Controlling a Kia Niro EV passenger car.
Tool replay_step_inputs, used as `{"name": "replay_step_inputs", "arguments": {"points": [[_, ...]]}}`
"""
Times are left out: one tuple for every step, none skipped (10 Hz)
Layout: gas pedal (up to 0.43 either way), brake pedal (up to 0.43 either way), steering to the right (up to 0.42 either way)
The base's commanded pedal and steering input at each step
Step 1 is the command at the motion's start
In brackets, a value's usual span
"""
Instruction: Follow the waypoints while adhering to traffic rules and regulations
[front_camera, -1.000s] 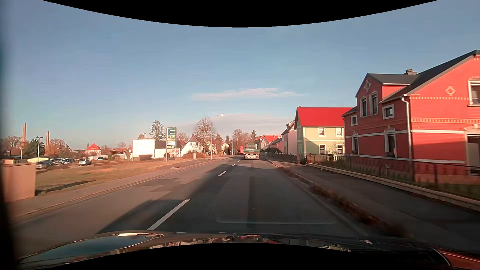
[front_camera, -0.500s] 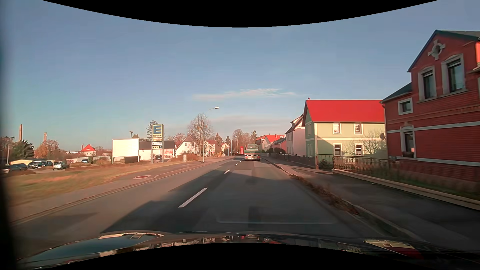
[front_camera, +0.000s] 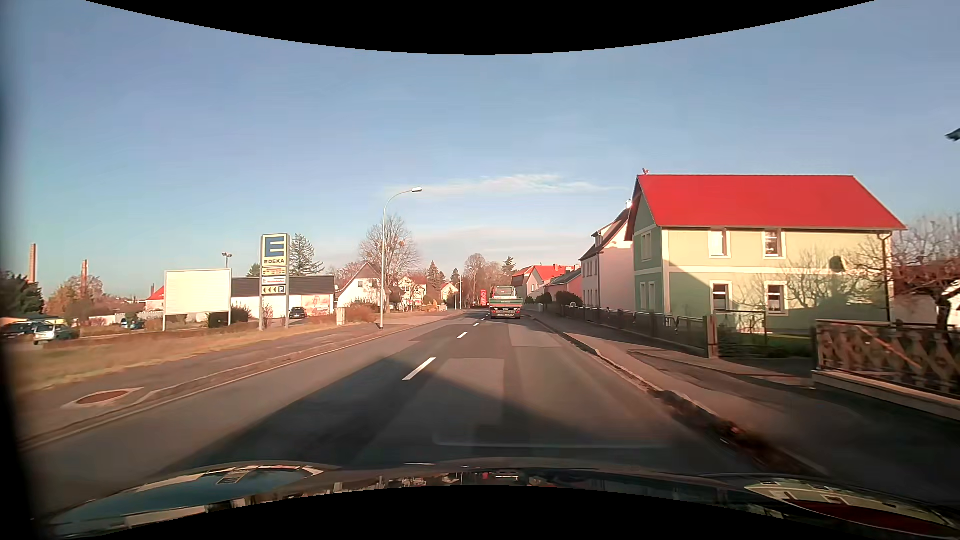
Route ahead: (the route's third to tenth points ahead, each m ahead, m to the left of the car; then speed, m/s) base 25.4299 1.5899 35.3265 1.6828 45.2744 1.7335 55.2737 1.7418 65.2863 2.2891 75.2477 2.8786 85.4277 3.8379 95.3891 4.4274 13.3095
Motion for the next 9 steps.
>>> {"name": "replay_step_inputs", "arguments": {"points": [[0.110, 0.000, -0.001], [0.110, 0.000, -0.001], [0.110, 0.000, -0.001], [0.110, 0.000, -0.001], [0.110, 0.000, -0.001], [0.110, 0.000, -0.001], [0.110, 0.000, -0.001], [0.110, 0.000, -0.001], [0.110, 0.000, -0.001]]}}
